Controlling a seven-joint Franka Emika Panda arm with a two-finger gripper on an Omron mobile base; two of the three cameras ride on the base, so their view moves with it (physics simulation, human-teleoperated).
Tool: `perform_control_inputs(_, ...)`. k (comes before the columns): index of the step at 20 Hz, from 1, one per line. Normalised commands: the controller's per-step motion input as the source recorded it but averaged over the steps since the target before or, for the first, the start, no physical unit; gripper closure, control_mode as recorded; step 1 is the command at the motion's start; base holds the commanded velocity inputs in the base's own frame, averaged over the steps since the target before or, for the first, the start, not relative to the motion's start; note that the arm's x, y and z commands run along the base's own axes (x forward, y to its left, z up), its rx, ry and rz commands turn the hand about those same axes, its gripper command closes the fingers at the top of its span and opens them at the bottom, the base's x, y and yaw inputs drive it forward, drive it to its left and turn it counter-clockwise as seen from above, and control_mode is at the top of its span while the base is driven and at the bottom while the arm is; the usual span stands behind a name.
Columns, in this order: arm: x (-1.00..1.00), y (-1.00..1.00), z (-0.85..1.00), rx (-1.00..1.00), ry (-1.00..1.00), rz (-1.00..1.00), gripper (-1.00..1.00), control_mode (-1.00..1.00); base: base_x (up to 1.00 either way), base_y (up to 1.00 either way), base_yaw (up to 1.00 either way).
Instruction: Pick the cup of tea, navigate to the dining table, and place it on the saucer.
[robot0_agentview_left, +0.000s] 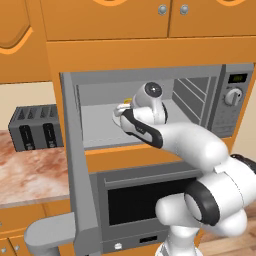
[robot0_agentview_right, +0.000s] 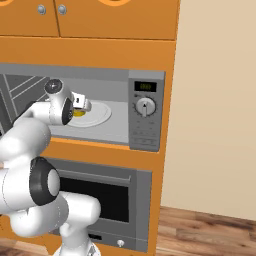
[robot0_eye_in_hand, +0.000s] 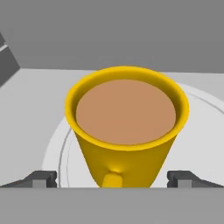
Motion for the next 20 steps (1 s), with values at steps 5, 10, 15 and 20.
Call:
perform_control_inputs(5, 0.08, 0.00, 0.00, 0.00, 0.00, 0.00, -1.00, -1.00, 0.00, 0.00, 0.00)
perform_control_inputs(10, 0.00, 0.00, 0.00, 0.00, 0.00, 0.00, -1.00, -1.00, 0.00, 0.00, 0.00)
perform_control_inputs(15, 0.00, 0.00, 0.00, 0.00, 0.00, 0.00, 1.00, -1.00, 0.00, 0.00, 0.00)
perform_control_inputs(20, 0.00, 0.00, 0.00, 0.00, 0.00, 0.00, 1.00, -1.00, 0.00, 0.00, 0.00)
